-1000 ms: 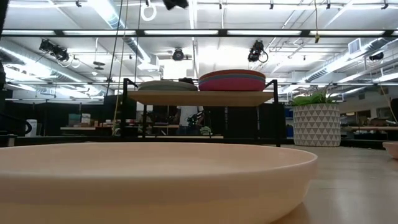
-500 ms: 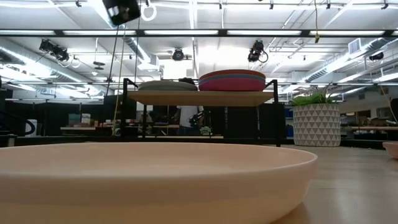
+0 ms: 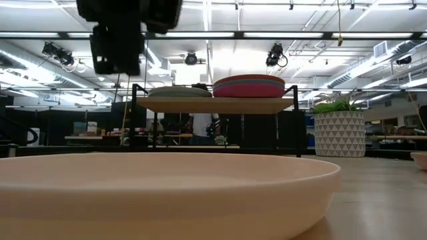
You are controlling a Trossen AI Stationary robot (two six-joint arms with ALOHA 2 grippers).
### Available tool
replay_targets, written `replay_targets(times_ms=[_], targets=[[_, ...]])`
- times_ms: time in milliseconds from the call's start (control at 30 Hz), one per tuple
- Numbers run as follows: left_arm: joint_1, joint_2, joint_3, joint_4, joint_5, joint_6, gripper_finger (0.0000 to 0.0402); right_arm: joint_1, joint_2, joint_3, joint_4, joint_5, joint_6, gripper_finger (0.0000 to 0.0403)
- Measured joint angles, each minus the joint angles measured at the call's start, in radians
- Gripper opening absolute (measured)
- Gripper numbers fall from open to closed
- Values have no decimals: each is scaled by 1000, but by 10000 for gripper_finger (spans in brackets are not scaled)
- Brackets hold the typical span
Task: Place and stack plates onto a shelf
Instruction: Stack the light red plate on top of the gray plate on the shelf
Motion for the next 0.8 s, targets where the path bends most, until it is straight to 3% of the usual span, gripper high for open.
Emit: replay_targets(times_ms=[133,300,433,633,800], targets=[[-9,74,0,14,-10,-126,137,2,-2,0,-2,-78,-2,94],[-8,99,0,-48,-95,-265,137,20,-2,0,-2,-212,-17,94],[-8,99,-1,-74,-154,-349,135,71,-1,-22,9,-229,-84,94],[-8,99,-1,-36,-152,-467,122,140,-1,-64,6,-225,-122,94],[-24,103,-1,-24,-190,-534,119,173,-2,-100,29,-213,-93,94]])
